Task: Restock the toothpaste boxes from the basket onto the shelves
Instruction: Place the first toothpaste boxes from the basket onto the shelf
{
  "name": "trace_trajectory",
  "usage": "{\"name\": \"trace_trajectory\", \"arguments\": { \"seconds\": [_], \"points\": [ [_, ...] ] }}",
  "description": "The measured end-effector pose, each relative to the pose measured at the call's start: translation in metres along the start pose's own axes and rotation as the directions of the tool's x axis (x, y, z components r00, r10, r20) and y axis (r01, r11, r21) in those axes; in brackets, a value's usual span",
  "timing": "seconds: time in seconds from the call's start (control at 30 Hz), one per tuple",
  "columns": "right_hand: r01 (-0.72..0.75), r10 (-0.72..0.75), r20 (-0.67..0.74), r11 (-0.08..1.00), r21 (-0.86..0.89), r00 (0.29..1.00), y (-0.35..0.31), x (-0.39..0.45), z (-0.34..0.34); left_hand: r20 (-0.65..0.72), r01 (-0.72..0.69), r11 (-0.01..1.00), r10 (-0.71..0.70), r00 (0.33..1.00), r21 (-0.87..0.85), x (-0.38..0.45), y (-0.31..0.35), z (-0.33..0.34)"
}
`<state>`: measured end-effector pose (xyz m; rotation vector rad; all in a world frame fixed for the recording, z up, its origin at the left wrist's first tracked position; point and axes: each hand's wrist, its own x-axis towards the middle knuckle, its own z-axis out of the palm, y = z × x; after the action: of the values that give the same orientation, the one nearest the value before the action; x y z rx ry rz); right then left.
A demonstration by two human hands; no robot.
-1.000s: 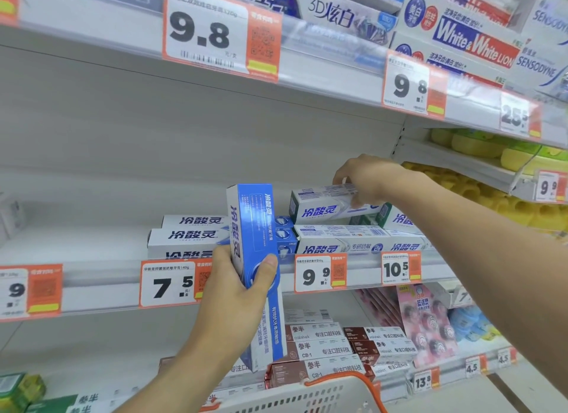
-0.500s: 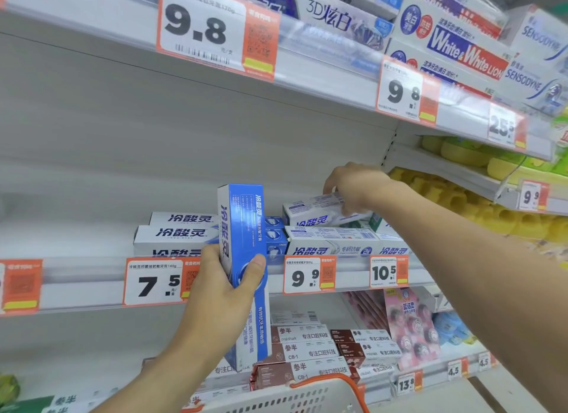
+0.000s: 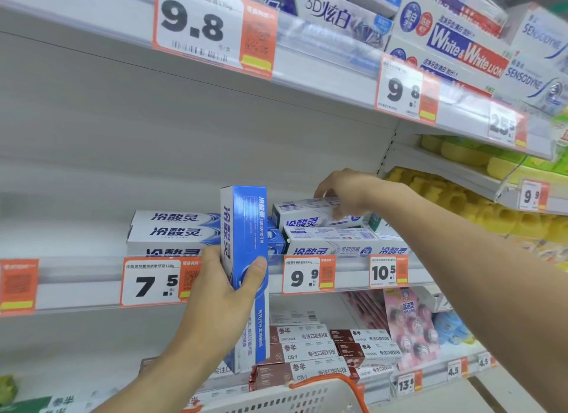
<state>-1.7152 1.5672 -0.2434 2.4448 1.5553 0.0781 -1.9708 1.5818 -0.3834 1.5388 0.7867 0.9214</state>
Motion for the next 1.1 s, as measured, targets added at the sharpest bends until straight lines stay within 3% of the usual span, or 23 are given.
{"name": "trace_trajectory", "arguments": {
  "seconds": [0.23,0.37,0.47,0.53,0.63,0.77,0.93,1.1],
  "points": [
    [0.023,-0.023,-0.043,1.000,0.004,0.999,0.003,0.000,0.003,-0.030,-0.042,0.999,0.042,0.999,-0.014,-0.001,0.005,0.001],
    [0.025,-0.025,-0.013,0.999,0.046,1.000,0.008,0.002,0.014,-0.102,-0.165,0.984,0.170,0.980,0.060,0.003,0.015,-0.008],
    [0.029,-0.034,0.054,0.996,0.080,0.998,0.011,-0.002,0.019,-0.141,-0.260,0.935,0.298,0.944,0.241,0.014,0.017,-0.020],
    [0.042,-0.048,0.100,0.997,0.065,0.994,0.012,-0.004,0.020,-0.135,-0.299,0.845,0.392,0.910,0.443,0.025,0.012,-0.028],
    [0.061,-0.070,0.145,0.996,0.070,0.987,0.007,-0.007,0.025,0.022,-0.328,0.691,0.413,0.911,0.644,0.043,-0.002,-0.031],
    [0.119,-0.133,0.030,0.952,0.281,0.991,-0.007,-0.023,0.054,0.161,-0.314,0.571,0.303,0.939,0.759,0.052,-0.013,-0.025],
    [0.134,-0.100,-0.108,0.920,0.368,0.989,-0.003,-0.035,0.088,0.175,-0.311,0.515,0.297,0.939,0.799,0.055,-0.018,-0.019],
    [0.107,-0.047,-0.212,0.954,0.281,0.976,-0.009,-0.043,0.107,0.199,-0.337,0.478,0.315,0.928,0.811,0.051,-0.017,-0.012]
  ]
}}
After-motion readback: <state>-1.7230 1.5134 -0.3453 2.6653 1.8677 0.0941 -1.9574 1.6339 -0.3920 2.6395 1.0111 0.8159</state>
